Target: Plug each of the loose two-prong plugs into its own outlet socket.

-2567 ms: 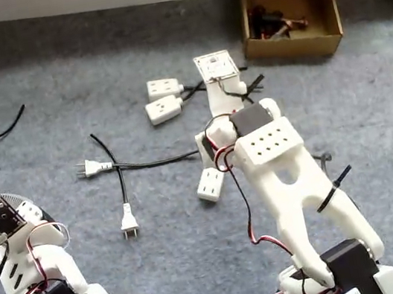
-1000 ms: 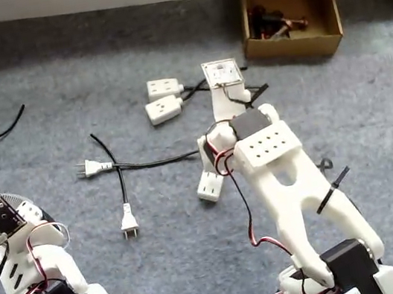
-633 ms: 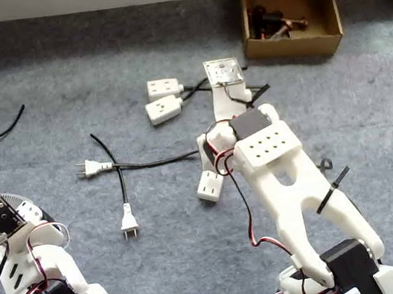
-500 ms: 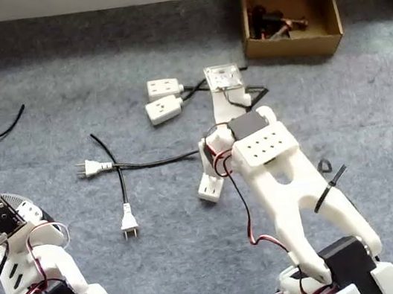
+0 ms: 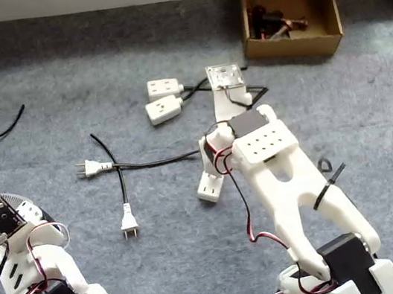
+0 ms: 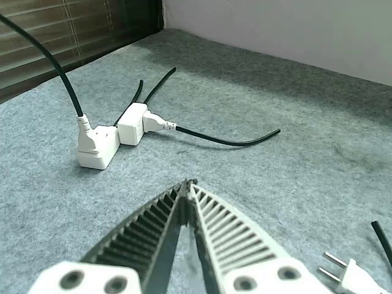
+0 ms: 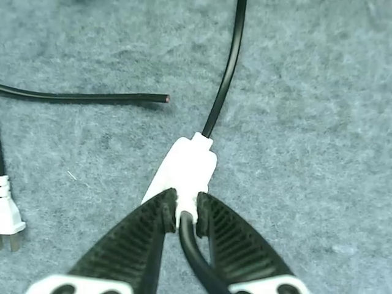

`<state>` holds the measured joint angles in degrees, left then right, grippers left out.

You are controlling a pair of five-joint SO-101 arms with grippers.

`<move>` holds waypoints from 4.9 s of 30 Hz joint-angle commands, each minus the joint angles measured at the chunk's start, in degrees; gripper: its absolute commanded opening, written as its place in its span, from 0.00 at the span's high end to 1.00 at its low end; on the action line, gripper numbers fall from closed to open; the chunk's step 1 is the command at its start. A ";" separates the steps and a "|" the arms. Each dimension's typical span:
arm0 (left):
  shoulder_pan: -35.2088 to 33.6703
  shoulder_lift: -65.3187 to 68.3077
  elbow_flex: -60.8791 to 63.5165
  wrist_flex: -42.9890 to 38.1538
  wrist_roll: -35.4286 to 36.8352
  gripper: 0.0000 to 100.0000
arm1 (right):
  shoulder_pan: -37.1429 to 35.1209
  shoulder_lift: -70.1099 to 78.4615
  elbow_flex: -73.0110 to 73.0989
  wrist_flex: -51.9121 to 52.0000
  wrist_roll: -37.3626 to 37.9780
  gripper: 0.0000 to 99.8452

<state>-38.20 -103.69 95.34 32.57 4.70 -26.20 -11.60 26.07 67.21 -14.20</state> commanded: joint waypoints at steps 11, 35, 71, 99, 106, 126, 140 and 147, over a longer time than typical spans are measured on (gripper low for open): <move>-0.48 -0.84 -0.66 -0.26 0.62 0.99 | -3.21 0.57 0.31 -0.04 4.04 0.99; -0.40 -0.84 -0.66 -0.26 0.62 0.99 | -7.60 0.75 4.97 -3.56 8.09 0.99; 0.75 -0.84 -0.57 -0.18 0.62 0.99 | -7.69 6.81 9.80 -12.09 13.54 0.99; 0.75 -0.84 -0.57 -0.09 0.62 0.99 | -9.45 6.90 10.42 -14.73 13.80 0.99; 0.75 -0.84 -0.57 -0.09 0.62 0.99 | -9.45 6.90 10.42 -14.73 13.80 0.99; 0.75 -0.84 -0.48 -0.18 0.62 0.99 | -9.45 6.37 10.33 -14.73 16.62 0.91; 0.75 -0.84 -0.48 -0.18 0.62 0.99 | -9.27 6.20 9.71 -11.38 17.76 0.88; 0.75 -0.84 -0.48 -0.18 0.62 0.99 | -8.57 -3.12 9.71 -10.59 18.11 0.84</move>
<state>-38.11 -103.69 95.34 32.57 4.70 -34.81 -8.88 36.44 56.04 3.30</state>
